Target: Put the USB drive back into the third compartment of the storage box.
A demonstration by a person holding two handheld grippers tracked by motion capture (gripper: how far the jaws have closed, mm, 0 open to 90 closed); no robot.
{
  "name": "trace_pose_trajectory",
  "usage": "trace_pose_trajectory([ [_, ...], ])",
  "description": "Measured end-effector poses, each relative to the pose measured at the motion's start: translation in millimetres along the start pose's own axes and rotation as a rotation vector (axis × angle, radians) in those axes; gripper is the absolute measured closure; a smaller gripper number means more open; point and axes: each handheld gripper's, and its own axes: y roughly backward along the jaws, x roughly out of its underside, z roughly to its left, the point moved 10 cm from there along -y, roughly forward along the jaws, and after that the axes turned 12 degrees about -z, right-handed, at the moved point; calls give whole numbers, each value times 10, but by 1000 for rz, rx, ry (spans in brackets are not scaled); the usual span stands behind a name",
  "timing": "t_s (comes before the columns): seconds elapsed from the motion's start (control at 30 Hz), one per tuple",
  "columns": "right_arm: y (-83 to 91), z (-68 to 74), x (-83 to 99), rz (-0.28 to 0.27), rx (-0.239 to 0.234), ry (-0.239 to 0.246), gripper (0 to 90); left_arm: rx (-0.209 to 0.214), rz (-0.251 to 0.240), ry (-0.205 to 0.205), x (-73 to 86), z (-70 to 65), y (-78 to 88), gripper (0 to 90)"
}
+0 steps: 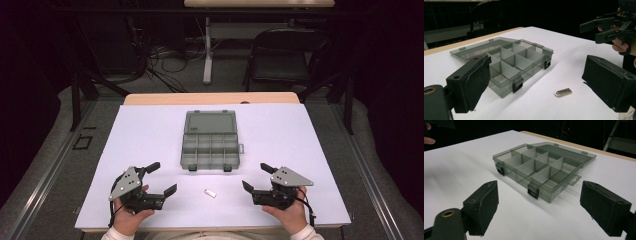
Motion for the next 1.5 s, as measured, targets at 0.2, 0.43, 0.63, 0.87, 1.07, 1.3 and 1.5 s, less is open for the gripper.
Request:
trace_pose_trajectory([
  [0.2,-48,81,18,17,-32,6,166,2,3,0,5,-26,12,76],
  [0.43,-109,150,46,33,-64,-2,205,10,7,-1,15,-24,-4,80],
  [0.63,-177,217,25,52,-98,-8,245,12,4,4,13,-41,-11,84],
  [0.87,-288,341,-75,67,-162,4,337,8,7,3,18,-45,-14,92],
  [1.07,-418,460,-116,85,-205,31,378,9,10,4,27,-35,-8,102],
  [1.3,-595,619,-116,79,-246,44,416,10,11,4,29,-40,-8,104],
  [1.5,-723,691,-75,61,-261,19,430,13,10,6,29,-40,-7,104],
])
